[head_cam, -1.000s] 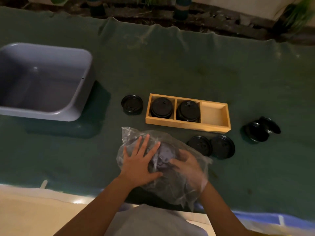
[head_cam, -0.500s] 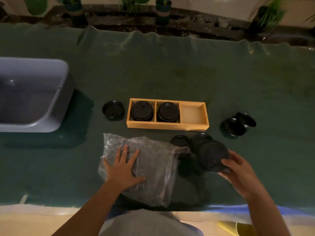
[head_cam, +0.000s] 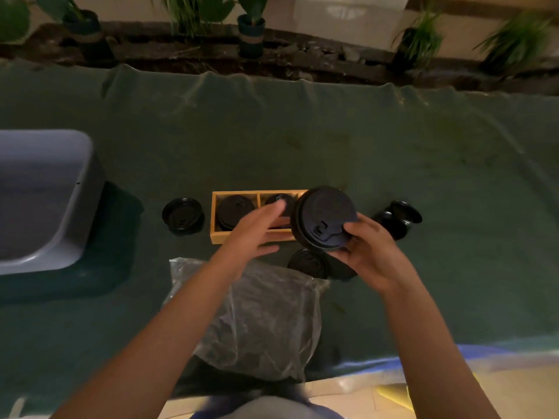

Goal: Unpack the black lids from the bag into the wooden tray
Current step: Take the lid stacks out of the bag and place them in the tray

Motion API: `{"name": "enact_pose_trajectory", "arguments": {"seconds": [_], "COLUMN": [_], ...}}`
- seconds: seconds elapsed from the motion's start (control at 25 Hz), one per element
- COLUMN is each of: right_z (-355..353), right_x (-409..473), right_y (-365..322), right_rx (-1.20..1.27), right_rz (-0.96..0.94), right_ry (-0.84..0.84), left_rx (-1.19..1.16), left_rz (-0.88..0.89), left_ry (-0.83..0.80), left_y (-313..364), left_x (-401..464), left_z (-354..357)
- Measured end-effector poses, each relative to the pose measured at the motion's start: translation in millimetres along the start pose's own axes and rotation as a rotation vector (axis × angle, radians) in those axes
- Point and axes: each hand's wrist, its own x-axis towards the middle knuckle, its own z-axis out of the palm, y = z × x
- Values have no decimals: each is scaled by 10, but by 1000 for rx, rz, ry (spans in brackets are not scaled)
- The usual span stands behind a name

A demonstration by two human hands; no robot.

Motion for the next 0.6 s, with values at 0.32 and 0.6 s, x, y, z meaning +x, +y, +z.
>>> {"name": "enact_pose_trajectory", "arguments": {"seconds": [0.32,0.6], "right_z": [-572,-1184], "right_x": [739,1515], "right_y": [-137,-266], "right_rx": [-376,-721], "right_rz": [62,126], "right_ry": [131,37], "left_rx": [-46,-173], "left_rz": [-110,-210], "left_ry": [125,322], "left_y": [-30,-219], "left_x": [818,1538], "left_z": [522,1070]}}
